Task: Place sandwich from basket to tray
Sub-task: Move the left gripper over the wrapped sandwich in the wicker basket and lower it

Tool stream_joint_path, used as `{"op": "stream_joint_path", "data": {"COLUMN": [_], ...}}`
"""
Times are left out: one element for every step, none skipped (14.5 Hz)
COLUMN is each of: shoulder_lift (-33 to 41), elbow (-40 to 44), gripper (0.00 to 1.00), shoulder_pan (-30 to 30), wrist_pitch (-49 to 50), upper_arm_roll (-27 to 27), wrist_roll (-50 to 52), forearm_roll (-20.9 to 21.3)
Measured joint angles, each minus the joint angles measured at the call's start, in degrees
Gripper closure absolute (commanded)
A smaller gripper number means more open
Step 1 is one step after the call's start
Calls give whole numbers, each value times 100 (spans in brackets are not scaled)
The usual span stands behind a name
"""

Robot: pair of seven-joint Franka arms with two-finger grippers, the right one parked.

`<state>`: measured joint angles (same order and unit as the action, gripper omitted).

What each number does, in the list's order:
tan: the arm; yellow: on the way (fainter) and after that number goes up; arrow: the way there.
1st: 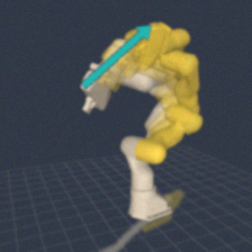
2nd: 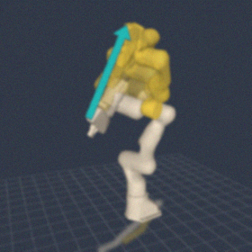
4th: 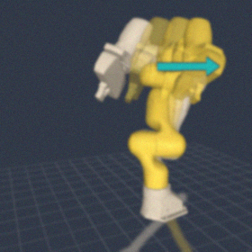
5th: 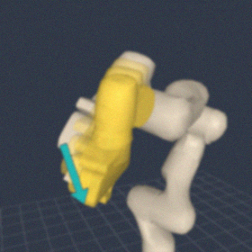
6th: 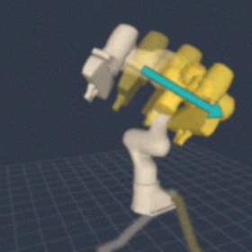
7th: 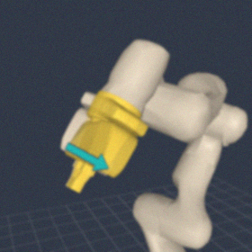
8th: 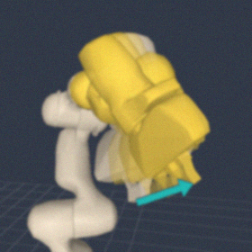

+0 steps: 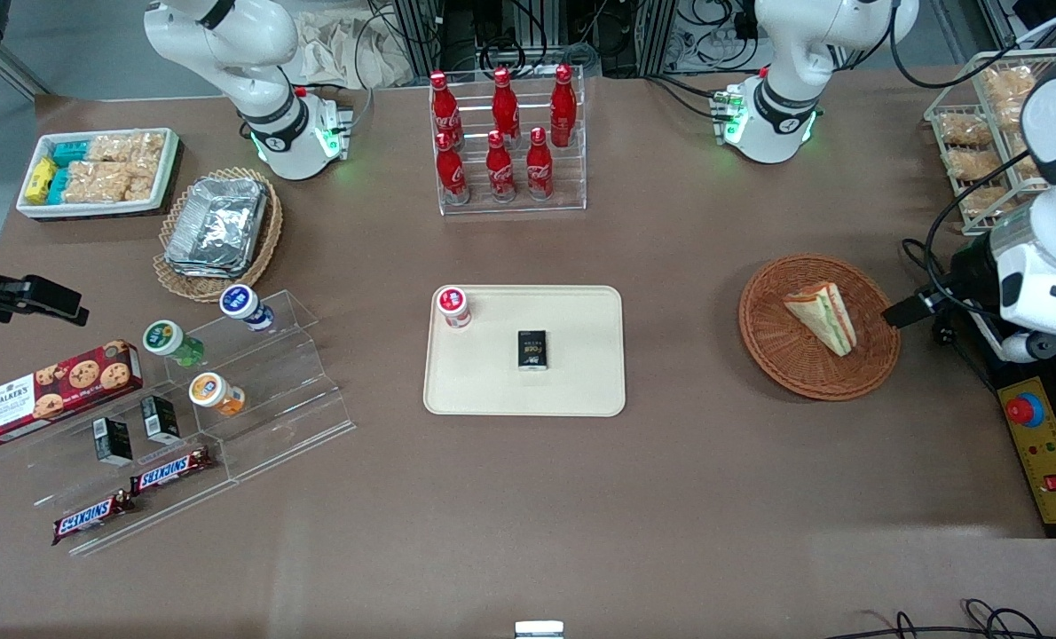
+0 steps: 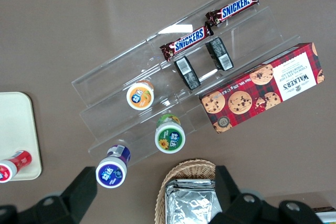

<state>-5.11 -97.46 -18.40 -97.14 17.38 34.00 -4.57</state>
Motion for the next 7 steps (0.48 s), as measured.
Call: {"op": "stream_joint_path", "data": {"shoulder_lift": [16, 64, 173, 326, 504, 657, 778], "elbow": [-203, -490, -927, -1455, -2028, -2477, -2789], "gripper": [1, 1, 1, 1, 1, 2, 2], "shoulder_pan": [-7, -10, -10, -7, -4, -2, -2], "wrist_pitch": [-186, -495, -984, -1543, -2057, -2363, -2516], "upper_arm_roll": [-15, -24, -27, -26, -23, -21, -21], "wrist_roll": [372, 637, 846, 991, 1084, 1160, 1220], "forearm_roll": [-4, -5, -6, -3, -2, -3, -2]}}
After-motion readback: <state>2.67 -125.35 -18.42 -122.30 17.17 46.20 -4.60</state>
